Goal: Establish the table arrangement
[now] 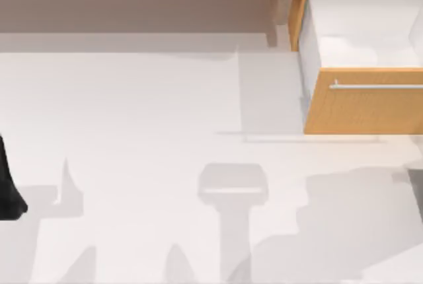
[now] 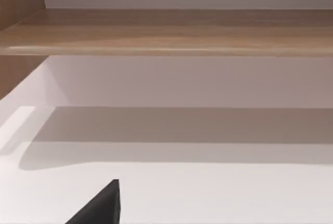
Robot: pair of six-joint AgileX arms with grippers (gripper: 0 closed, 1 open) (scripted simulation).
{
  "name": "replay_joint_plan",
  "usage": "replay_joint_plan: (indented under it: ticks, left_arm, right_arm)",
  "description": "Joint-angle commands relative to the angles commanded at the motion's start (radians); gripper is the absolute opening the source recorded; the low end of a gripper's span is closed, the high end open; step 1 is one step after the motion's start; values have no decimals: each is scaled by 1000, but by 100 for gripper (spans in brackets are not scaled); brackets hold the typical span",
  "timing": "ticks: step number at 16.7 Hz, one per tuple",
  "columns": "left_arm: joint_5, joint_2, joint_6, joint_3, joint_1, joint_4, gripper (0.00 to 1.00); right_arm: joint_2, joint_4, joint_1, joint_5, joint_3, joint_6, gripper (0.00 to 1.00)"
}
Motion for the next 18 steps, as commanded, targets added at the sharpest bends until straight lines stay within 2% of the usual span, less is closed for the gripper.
replay_joint_plan:
  ticks: [1, 14, 18]
  left_arm:
    - [0, 0, 0, 0, 0, 0, 100]
    - [0, 0, 0, 0, 0, 0, 100]
    - [0, 0, 0, 0, 0, 0, 100]
  right_arm:
    - [0, 0, 0, 0, 0, 0, 0]
    - [0, 0, 0, 0, 0, 0, 98]
    - [0, 0, 0, 0, 0, 0, 100]
